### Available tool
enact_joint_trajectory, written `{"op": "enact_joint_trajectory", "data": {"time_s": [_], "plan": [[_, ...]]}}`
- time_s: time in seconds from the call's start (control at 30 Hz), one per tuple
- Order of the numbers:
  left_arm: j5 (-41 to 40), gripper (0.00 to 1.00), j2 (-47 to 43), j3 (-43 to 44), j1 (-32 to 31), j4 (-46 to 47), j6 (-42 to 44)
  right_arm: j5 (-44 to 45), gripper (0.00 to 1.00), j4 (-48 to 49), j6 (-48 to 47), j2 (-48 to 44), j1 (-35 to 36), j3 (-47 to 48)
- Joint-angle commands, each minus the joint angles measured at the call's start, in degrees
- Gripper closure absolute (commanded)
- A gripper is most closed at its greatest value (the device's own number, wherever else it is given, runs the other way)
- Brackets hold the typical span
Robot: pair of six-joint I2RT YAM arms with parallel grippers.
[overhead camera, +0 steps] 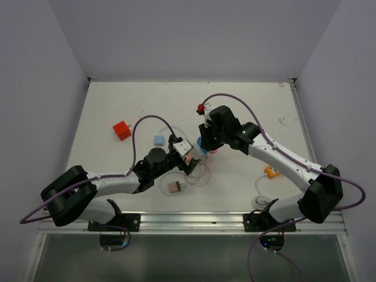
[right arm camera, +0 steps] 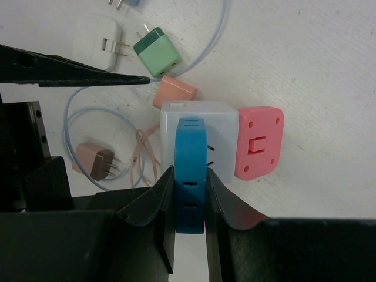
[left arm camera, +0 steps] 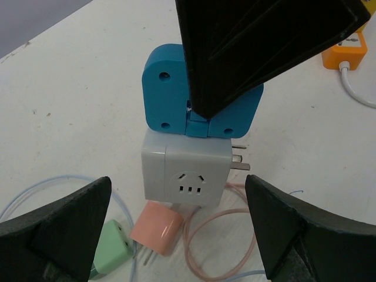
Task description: Pull the plug off the socket
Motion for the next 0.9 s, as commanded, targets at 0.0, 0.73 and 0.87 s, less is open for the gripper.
{"op": "enact_joint_trajectory", "data": {"time_s": [0.0,0.73,0.87], "plan": [[-2.28,0.00,0.99,2.62,-1.13,4.76,2.66,-2.76,1.00,4.86,-1.03,-2.93,0.25,0.22],[-8.44,0.54,4.51,3.33,-2.80,5.12,4.95,-4.79,1.00,5.39,-0.85,-3.10,0.25,0.75],[-9.14,0.89,4.24,3.42,-2.89,3.36,4.77,-4.35,1.00,5.13,-0.68,-3.28,0.25,1.19]]}}
